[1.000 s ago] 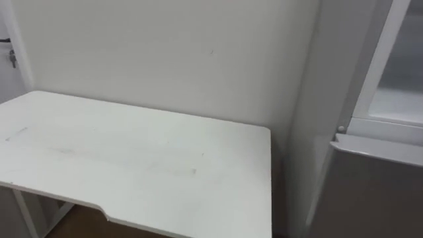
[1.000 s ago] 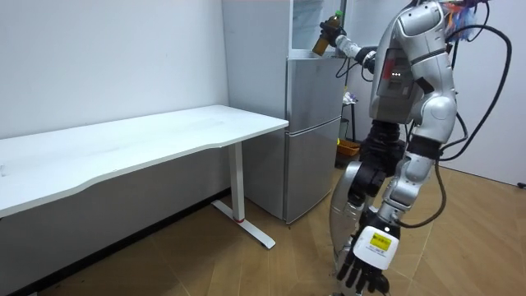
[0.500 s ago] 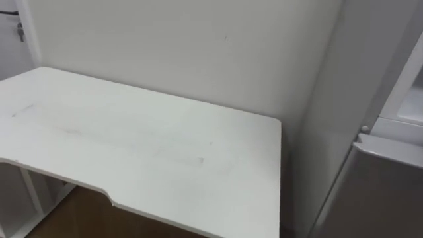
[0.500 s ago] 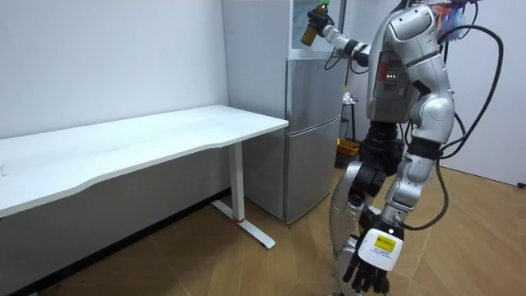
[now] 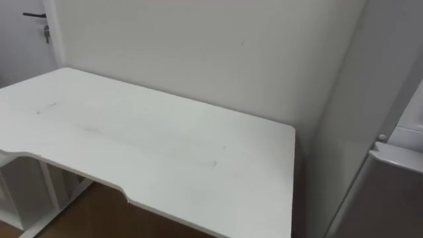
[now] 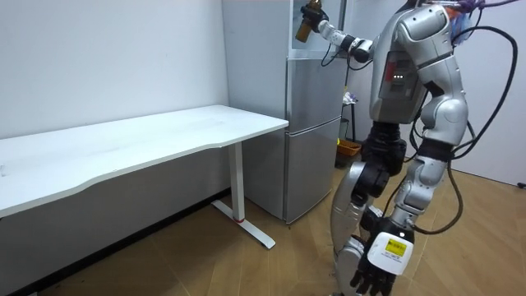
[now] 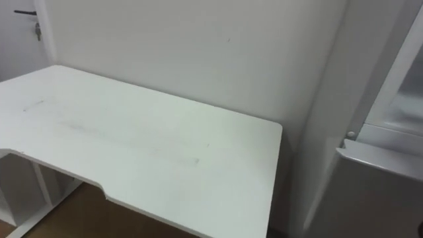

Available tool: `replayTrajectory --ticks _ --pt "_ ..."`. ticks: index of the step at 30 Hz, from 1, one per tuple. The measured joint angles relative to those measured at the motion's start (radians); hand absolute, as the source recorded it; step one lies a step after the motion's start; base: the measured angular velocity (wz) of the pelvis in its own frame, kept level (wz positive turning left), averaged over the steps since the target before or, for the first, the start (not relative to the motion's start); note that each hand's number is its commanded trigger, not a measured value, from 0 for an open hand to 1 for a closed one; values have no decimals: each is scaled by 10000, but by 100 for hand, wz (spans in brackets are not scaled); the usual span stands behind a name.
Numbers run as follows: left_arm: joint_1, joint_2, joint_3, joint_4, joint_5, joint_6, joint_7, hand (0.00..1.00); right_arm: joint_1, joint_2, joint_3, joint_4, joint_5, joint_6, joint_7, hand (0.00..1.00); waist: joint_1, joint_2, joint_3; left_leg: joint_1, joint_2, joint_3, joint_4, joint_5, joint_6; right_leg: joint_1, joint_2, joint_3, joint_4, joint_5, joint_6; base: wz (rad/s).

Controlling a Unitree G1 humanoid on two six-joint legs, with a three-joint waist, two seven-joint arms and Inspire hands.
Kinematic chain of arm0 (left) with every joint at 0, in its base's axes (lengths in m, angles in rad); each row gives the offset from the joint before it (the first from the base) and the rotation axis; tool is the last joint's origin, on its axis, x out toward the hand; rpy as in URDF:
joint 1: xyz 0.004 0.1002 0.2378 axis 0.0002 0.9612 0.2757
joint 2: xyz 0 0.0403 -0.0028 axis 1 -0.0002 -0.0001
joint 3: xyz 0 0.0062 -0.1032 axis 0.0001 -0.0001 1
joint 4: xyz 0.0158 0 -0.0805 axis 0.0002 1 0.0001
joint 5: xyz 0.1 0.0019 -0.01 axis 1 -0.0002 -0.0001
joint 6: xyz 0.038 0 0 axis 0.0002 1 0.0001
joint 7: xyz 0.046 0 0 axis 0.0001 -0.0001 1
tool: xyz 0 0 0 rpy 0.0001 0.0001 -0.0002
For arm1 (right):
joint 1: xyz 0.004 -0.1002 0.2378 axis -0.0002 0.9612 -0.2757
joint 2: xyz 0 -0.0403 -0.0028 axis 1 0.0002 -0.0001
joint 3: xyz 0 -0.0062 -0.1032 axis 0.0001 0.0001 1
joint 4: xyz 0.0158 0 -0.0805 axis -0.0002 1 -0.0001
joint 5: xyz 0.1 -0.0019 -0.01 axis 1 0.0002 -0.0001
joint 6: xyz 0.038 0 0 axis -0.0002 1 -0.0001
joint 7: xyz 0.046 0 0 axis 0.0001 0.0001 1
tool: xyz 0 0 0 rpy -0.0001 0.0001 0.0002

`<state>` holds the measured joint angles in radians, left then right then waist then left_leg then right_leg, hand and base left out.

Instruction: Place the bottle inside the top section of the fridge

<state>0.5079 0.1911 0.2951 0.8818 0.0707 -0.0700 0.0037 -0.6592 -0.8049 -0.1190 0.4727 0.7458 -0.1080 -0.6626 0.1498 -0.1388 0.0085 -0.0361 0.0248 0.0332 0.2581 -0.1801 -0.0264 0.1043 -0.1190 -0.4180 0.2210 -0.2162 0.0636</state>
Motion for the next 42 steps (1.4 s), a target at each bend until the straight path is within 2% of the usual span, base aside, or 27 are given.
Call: replayTrajectory --ticks 4,7,8,11,14,16,17,22,26,27,28,29,30,35,42 --pt "45 160 -35 4 1 83 51 0 -114 -101 366 522 -71 -125 -29 100 181 58 -23 -296 5 -64 142 5 -5 -227 15 -36 7 37 -61 3" --pt "78 343 -46 -113 -5 158 106 0 -251 -199 633 844 -362 -124 -141 100 284 143 27 -530 -9 -288 370 -1 -3 -194 35 -266 -4 59 -93 21" --pt "92 354 -62 -248 -21 177 147 0 -309 -238 664 880 -730 -236 -189 100 309 203 36 -680 -21 -395 478 -1 -3 -242 37 -398 -2 63 -98 28" --pt "111 470 -154 -364 -226 209 186 0 -383 -311 923 998 -848 -379 -333 100 534 346 6 -844 -12 -522 566 6 -10 -345 73 -534 -3 86 -133 15" --pt "125 515 -246 -340 -346 277 260 0 -385 -329 971 1302 -1085 -778 -517 100 763 555 88 -815 3 -614 616 4 -14 -203 115 -590 -7 93 -145 8" --pt "130 516 -263 -303 -447 279 280 0 -378 -329 957 1429 -1265 -967 -560 100 781 612 82 -899 24 -684 673 14 -33 -237 136 -674 -4 101 -159 11" --pt "130 517 -287 -286 -765 304 308 0 -378 -329 1007 1470 -1251 -1094 -552 100 832 675 104 -954 59 -681 689 33 -58 -294 152 -694 11 121 -192 -8" --pt "111 733 -831 -305 -1508 406 619 0 -398 -322 1557 1871 -1208 -1609 -541 100 1068 765 141 -956 200 -550 715 66 -111 -393 242 -538 44 190 -307 -10" --pt "-145 880 -1460 -375 -1569 466 685 0 -928 -152 1848 2489 -1346 -2032 -362 100 1064 821 160 -1301 351 -481 872 93 -166 -731 364 -482 56 297 -473 -10" --pt "-265 958 -1606 -374 -1570 480 691 0 -1020 -110 1851 2620 -1445 -2097 -302 95 1076 833 157 -1362 375 -481 870 110 -188 -801 382 -478 64 313 -498 -3" --pt "-313 995 -1663 -372 -1569 480 695 0 -1049 -92 1851 2652 -1497 -2116 -284 71 1083 835 155 -1384 385 -478 870 122 -199 -836 388 -473 70 317 -506 -3" --pt "-386 1063 -1797 -369 -1585 481 737 0 -1065 -69 1850 2712 -1582 -2208 -255 22 1087 839 157 -1440 402 -478 872 146 -209 -886 408 -460 53 331 -529 -4" --pt "-434 1086 -1834 -363 -1657 487 743 0 -1065 -41 1849 2719 -1629 -2295 -251 0 1092 840 158 -1472 410 -473 873 163 -216 -942 413 -432 23 326 -542 -4" --pt "-524 1128 -2025 -360 -1983 492 798 0 -1070 -1 1793 2784 -1644 -2609 -266 0 1184 846 156 -1652 508 -355 910 186 -231 -1189 490 -252 21 357 -604 -9" --pt "-656 1178 -2199 -365 -1990 490 807 0 -1005 109 1884 3113 -1628 -2643 -251 0 1283 934 154 -1826 535 -325 863 233 -265 -1441 500 -204 71 370 -635 -2"
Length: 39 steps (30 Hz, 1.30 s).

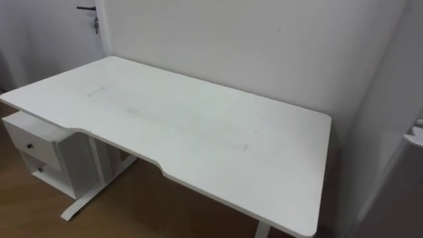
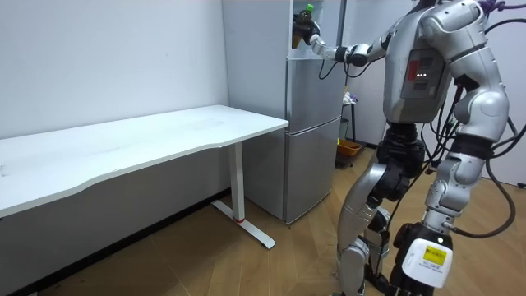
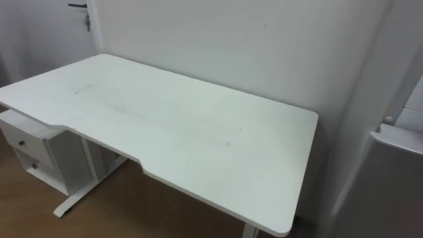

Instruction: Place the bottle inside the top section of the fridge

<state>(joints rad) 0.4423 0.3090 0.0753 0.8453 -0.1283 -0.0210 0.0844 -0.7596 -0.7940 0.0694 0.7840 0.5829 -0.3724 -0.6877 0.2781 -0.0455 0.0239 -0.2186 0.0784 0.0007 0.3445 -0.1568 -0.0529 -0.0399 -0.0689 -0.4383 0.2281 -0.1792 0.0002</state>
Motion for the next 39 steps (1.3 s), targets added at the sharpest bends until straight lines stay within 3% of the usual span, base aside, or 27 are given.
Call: replayTrajectory --ticks 2,3,6,12,16,31,39 --pt "-14 0 2 -7 0 -3 -14 0 148 77 47 113 37 154 36 0 -6 10 -4 -63 -3 7 -16 0 0 -58 -6 -4 7 -2 0 0" --pt "-19 0 3 -30 4 -4 -23 0 222 76 51 125 108 222 31 0 -23 -39 -46 -124 -4 12 -17 4 3 -114 -8 -3 69 -2 0 0" --pt "-10 48 9 -70 5 -15 -70 0 287 14 254 27 6 187 62 0 -116 -35 -42 -90 -20 28 -33 12 7 -60 -32 -10 86 -4 3 0" --pt "-11 211 30 -270 9 -155 -131 0 465 15 261 144 103 471 657 0 -284 -265 -7 28 -48 28 -111 15 10 57 -51 -20 61 -44 35 0" --pt "-9 211 47 -294 19 -143 -211 0 714 -73 243 288 173 650 1171 0 -291 -384 -59 94 -46 18 -141 15 9 201 -20 -31 -81 -26 47 1" --pt "116 222 53 -294 44 61 -299 0 727 -230 264 294 450 1081 2246 0 -304 -383 -63 361 -27 135 -261 13 8 357 -6 1 -231 41 48 -1" --pt "123 218 51 -349 125 375 -301 0 749 -148 404 311 436 1537 2523 0 -274 -455 -147 784 -36 216 -481 28 -10 658 -18 43 -273 29 62 -2"
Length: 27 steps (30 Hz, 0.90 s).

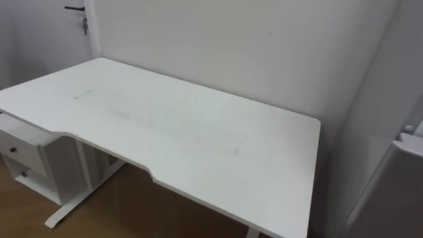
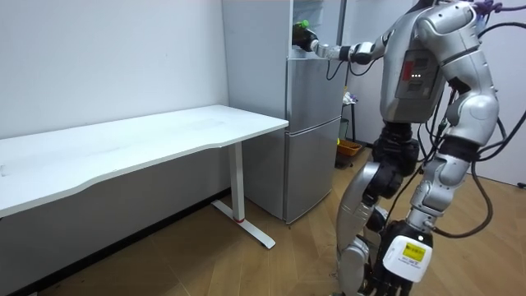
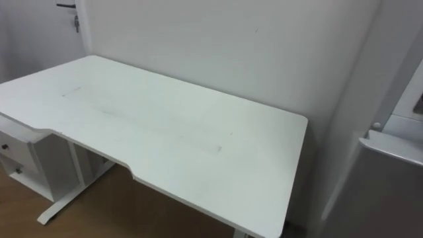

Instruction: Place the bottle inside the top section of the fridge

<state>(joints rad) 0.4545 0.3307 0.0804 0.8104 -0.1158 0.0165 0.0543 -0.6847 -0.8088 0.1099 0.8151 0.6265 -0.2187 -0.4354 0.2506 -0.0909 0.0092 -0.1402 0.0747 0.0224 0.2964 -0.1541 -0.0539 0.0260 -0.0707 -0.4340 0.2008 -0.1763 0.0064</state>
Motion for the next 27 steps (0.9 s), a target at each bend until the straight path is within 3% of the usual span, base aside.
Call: replayTrajectory --ticks 3,5,8,16,27 --pt "-152 -1 19 -32 -20 284 18 0 -2 10 154 32 34 326 277 0 -160 -85 -17 253 -10 5 -134 18 -29 262 31 6 -161 -20 7 1" --pt "-296 -7 221 -17 -21 525 29 0 -22 10 152 7 30 712 734 0 -249 -198 -82 291 -8 18 -134 16 -35 282 31 10 -163 -48 10 0" --pt "-670 -43 385 64 -84 876 98 0 -23 10 134 -96 -38 932 970 0 -439 -271 -53 311 -21 13 -137 14 -35 376 21 -20 -174 -46 12 2" --pt "-1706 -32 389 823 -730 944 197 0 -103 13 134 -120 -433 1338 1780 0 -577 -256 -19 499 -22 5 -274 0 -48 625 61 43 -302 -47 19 1" --pt "-2069 -27 387 1165 -920 945 -76 0 -104 29 134 -320 -563 1520 2071 0 -670 -275 -20 652 -15 87 -295 -11 -60 592 69 192 -312 -47 20 -3"
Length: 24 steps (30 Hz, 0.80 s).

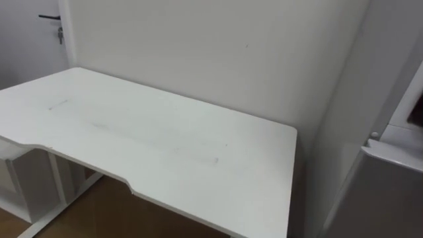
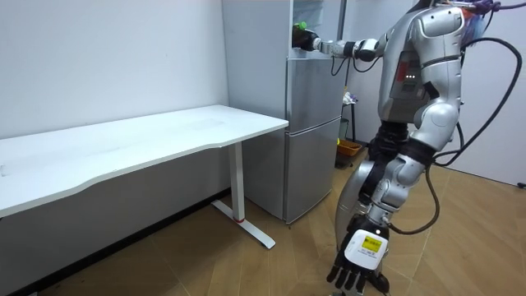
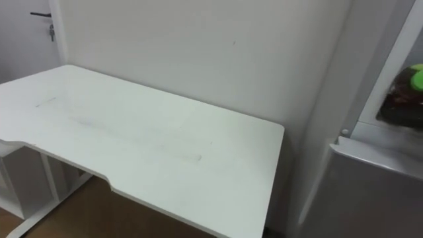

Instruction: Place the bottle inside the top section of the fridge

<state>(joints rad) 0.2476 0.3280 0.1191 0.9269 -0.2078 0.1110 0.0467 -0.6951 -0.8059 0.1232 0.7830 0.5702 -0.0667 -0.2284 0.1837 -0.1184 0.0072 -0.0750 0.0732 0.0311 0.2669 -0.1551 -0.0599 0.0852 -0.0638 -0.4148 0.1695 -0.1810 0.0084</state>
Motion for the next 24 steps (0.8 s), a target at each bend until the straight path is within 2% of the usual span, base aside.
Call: replayTrajectory --ticks 12,17,19,23,24 --pt "-70 6 39 10 -65 1 -317 0 19 139 -109 -6 -905 247 500 0 -40 109 35 479 20 89 -169 -21 -25 358 9 26 -20 -8 17 -1" --pt "-65 -5 127 14 -66 0 -401 0 28 237 -328 -52 -1045 243 855 0 -130 186 -41 564 15 121 -221 -18 -22 418 -1 44 -5 -8 20 -2" --pt "-65 -5 158 47 -102 -4 -406 0 48 239 -369 -135 -1023 248 1006 0 -165 249 -48 681 11 135 -284 -17 -22 542 -4 38 -8 -8 21 0" --pt "-114 -4 263 304 -275 -17 -503 0 70 240 -380 -420 -1002 260 1103 0 -272 389 -139 772 10 159 -325 -16 -23 600 -9 30 -10 -11 25 0" --pt "-134 -4 305 354 -276 -18 -518 0 70 240 -380 -476 -1001 256 1104 0 -288 413 -139 775 11 164 -326 -16 -23 603 -9 30 -11 -11 25 0"
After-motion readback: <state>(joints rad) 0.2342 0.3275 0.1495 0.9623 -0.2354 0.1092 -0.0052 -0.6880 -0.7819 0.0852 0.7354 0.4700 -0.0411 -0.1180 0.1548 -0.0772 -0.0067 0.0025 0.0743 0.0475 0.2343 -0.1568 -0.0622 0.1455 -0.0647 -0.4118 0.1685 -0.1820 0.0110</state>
